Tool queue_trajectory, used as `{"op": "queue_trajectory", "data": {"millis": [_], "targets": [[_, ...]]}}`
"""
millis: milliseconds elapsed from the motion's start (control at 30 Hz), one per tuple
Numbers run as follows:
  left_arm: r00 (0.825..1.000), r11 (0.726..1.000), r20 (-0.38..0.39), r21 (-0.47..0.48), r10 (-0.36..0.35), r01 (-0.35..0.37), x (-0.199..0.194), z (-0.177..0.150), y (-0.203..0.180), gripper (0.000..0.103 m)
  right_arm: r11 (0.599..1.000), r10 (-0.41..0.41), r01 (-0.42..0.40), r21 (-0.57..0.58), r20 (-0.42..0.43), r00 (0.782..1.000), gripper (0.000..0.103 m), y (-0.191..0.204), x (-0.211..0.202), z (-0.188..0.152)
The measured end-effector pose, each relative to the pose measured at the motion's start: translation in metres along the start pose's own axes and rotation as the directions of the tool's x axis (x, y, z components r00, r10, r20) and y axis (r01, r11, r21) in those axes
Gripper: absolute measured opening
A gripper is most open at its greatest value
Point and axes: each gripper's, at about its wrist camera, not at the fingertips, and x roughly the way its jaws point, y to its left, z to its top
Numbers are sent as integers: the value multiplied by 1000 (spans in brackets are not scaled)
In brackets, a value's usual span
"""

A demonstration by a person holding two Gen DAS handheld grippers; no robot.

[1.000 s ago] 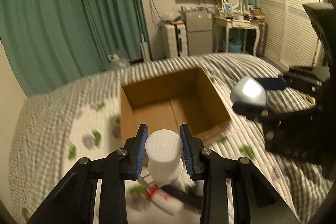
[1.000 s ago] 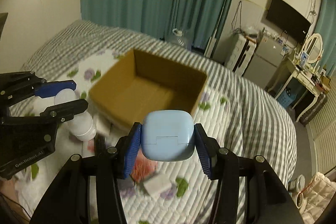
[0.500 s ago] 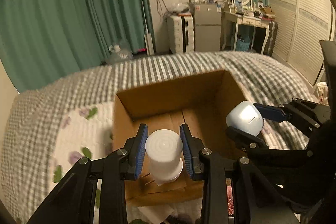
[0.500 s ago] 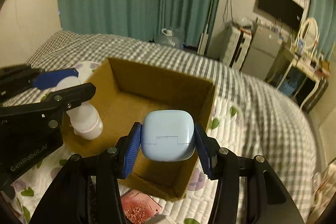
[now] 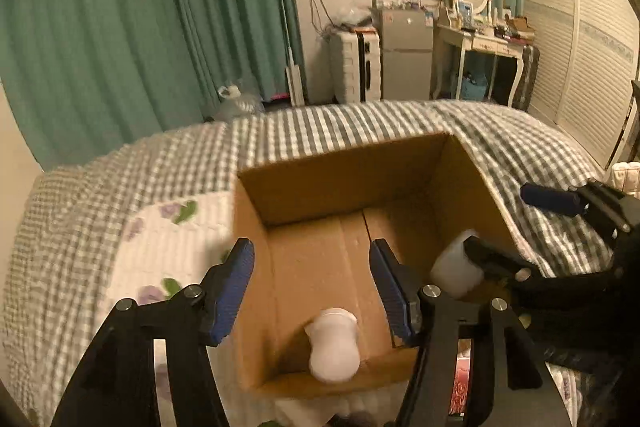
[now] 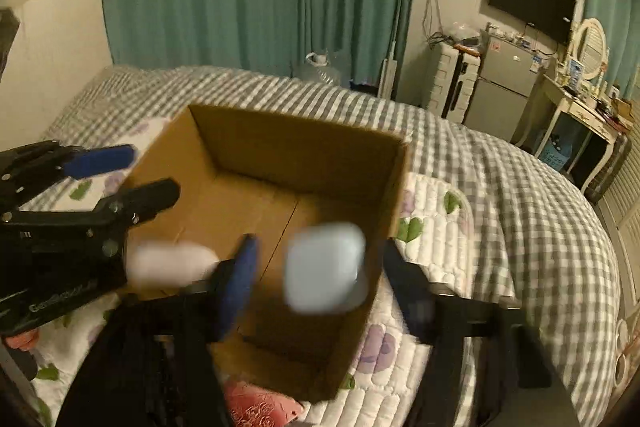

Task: Organize rigid objects
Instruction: 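Drop the white jar into the box with the left tool while the right tool drops the earbuds case in, then grasp the black remote with the right tool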

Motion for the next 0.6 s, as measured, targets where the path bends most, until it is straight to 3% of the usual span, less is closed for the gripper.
{"op": "queue_trajectory", "data": {"millis": [133, 233, 400, 600], "targets": [[1000, 1000, 24, 9, -5, 5, -42, -5, 10, 64, 1000, -22, 22, -1, 19, 1000, 74, -4, -41, 6], [999, 1000, 36, 3, -2, 2, -82, -15, 17, 74, 998, -61, 63, -31, 47, 997, 78, 3, -84, 10], [999, 1000, 51, -21, 12, -11, -141, -30, 24, 81, 995, -91, 94, -33, 87, 992, 82, 17, -146, 4], [998, 1000, 67, -21, 19, -17, -168, -55, 32, 84, 993, -90, 95, -63, 76, 993, 82, 55, -193, -23]]}}
